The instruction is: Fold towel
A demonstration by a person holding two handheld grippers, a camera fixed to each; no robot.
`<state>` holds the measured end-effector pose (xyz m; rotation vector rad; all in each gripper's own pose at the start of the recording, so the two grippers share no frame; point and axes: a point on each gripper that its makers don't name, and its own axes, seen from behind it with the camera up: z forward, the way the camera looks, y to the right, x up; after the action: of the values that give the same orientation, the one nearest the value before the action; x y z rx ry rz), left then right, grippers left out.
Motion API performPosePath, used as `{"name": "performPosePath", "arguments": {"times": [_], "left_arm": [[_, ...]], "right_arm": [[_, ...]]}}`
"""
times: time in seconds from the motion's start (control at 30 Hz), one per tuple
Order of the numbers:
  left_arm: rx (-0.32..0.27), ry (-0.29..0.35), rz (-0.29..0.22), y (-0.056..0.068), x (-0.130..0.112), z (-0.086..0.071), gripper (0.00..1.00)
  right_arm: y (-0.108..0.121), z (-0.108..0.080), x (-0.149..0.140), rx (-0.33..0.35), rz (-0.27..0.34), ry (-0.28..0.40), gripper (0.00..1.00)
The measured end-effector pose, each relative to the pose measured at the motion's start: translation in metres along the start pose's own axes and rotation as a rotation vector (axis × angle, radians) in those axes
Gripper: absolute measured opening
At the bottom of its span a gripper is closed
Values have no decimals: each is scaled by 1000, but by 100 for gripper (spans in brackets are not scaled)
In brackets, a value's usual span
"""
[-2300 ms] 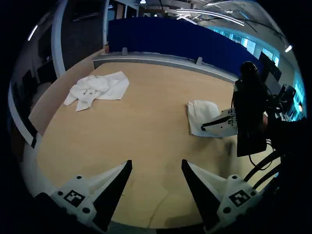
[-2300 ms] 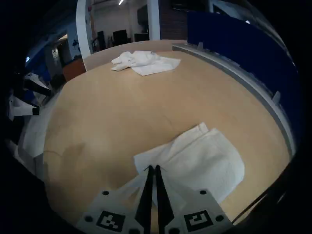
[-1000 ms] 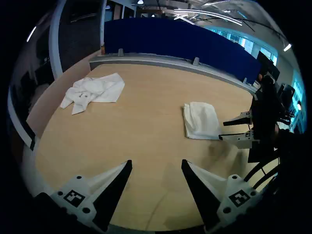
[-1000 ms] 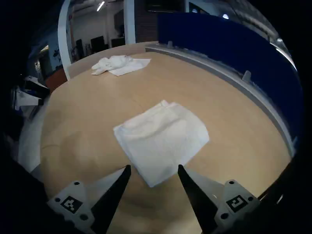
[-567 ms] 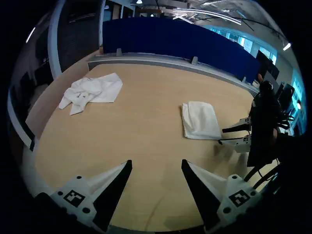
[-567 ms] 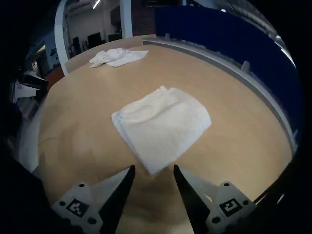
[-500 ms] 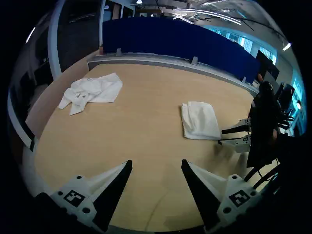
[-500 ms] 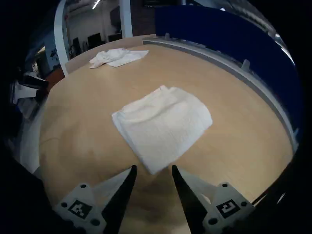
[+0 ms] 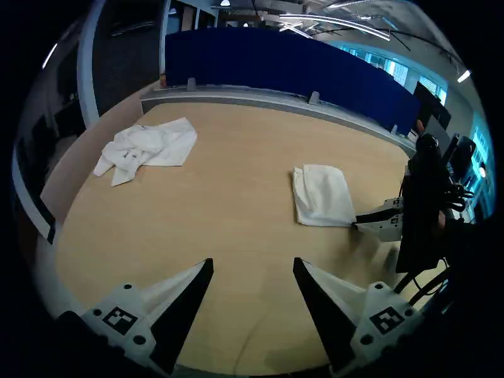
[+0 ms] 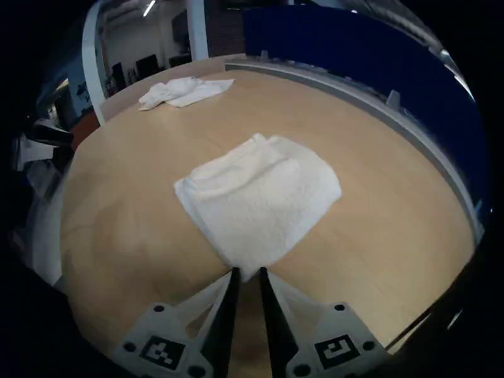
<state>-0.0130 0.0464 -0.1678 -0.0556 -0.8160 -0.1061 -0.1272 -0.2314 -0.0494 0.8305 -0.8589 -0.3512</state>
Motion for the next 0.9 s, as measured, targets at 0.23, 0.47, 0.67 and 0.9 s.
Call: {"name": "performPosePath", "arguments": {"times": [0.23, 0.47, 0.67, 0.9], "left_arm": [[-1, 0, 0, 0, 2, 1, 94], [-5, -1, 1, 2, 2, 2, 94], [-5, -1, 0, 2, 1, 3, 94], [-3, -2, 0, 2, 1, 3, 94]], "right_arm": [[-1, 0, 1, -7, 1, -1, 26], [-2, 0, -2, 7, 6, -6, 25], [-3, -1, -2, 5, -5, -7, 14], [0, -1, -2, -4, -5, -4, 5]]}}
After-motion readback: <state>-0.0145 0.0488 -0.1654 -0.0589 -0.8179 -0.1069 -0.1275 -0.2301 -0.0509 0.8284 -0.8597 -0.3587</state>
